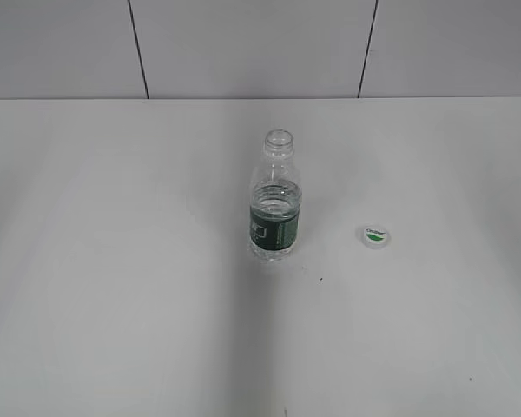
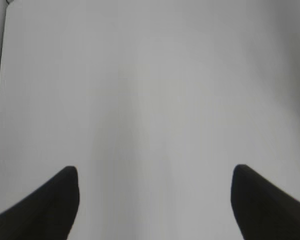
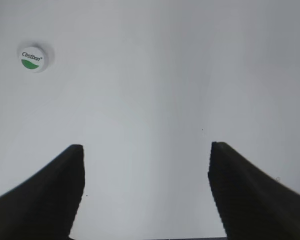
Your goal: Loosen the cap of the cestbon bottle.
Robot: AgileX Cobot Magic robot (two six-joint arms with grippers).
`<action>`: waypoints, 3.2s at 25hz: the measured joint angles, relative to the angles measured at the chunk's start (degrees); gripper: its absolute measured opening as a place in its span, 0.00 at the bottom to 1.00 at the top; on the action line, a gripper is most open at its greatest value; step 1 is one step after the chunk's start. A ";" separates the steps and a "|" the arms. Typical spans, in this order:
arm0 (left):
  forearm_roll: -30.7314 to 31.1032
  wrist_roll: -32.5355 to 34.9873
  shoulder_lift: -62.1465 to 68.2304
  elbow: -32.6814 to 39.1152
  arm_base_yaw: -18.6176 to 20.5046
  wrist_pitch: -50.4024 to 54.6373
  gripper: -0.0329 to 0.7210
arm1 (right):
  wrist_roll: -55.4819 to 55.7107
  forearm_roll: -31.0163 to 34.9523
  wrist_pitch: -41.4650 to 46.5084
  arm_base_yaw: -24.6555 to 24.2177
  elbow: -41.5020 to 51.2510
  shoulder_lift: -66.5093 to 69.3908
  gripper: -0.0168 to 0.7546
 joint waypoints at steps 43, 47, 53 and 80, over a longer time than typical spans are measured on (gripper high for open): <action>-6.10 3.40 -57.29 35.11 0.00 -0.84 0.78 | -5.59 -0.38 -11.66 0.00 17.55 -34.05 0.78; -6.57 3.40 -57.29 35.11 0.00 -0.84 0.78 | -7.20 -0.43 -11.76 0.00 22.42 -45.05 0.78; -9.48 3.40 -57.29 35.11 0.00 -0.84 0.78 | -7.95 0.69 -10.80 0.00 30.38 -58.81 0.78; -9.54 3.40 -57.29 35.11 0.00 -0.84 0.72 | -8.59 3.38 -1.23 0.00 40.86 -84.38 0.78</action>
